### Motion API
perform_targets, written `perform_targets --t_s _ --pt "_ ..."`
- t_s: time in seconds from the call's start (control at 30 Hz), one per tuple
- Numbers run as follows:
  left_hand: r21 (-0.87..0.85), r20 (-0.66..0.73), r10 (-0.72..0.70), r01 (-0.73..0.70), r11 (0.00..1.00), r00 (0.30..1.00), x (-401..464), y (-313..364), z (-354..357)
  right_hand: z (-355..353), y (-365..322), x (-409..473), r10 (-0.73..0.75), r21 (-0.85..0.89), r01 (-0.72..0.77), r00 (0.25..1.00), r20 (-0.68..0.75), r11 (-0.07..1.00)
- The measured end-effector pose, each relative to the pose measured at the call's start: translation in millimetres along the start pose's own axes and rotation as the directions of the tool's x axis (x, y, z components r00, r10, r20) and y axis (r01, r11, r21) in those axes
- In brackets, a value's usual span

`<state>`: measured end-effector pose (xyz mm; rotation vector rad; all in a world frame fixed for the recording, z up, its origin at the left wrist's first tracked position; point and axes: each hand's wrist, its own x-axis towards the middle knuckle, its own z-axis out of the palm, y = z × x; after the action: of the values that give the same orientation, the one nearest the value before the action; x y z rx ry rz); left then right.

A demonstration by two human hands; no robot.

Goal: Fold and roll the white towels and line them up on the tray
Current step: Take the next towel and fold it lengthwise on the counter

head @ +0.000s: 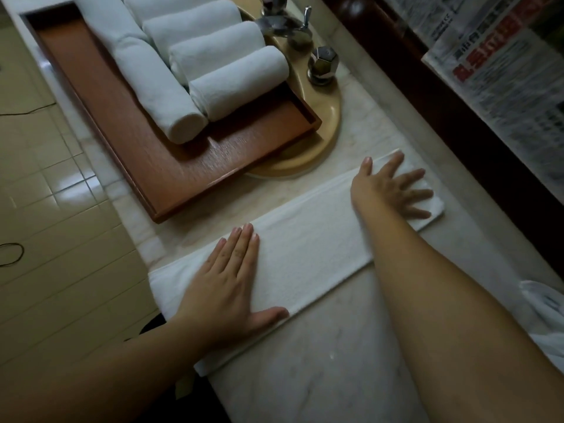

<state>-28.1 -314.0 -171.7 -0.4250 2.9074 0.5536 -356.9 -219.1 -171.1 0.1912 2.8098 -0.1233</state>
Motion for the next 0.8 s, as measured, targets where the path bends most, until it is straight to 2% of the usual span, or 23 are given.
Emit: perform_targets --t_s 0.17,0.33,0.43,0.53,0.67,0.8 --pt "-0.006 -0.007 -0.002 0.002 1.0 1.0 -0.8 1.2 -0.4 -19.4 10.7 14.8 0.005 0.026 -0.007 0.999 0.043 1.0" --pt "-0.015 0.018 -0.007 0.007 1.0 1.0 -1.8 1.7 -3.3 -13.6 20.9 -36.9 -0.148 0.094 0.151 0.988 -0.042 0.984" --pt "-0.012 0.022 -0.014 0.014 1.0 1.0 -1.9 3.0 -5.8 13.4 19.7 -93.9 -0.29 0.055 0.29 0.957 -0.009 0.955" --pt "0.0 0.034 -0.02 0.02 1.0 0.999 -2.1 3.4 -5.3 28.4 38.7 -91.7 -0.224 0.004 0.224 0.974 0.037 0.975" --pt "0.004 0.024 -0.018 0.018 1.0 1.0 -1.6 2.8 -4.5 10.6 73.1 -16.3 -0.073 0.014 0.075 0.994 -0.079 0.997" --pt "-0.006 0.019 -0.012 0.012 1.0 1.0 -2.9 4.4 -5.9 -12.8 86.8 25.4 -0.006 0.053 0.007 1.0 -0.012 0.999"
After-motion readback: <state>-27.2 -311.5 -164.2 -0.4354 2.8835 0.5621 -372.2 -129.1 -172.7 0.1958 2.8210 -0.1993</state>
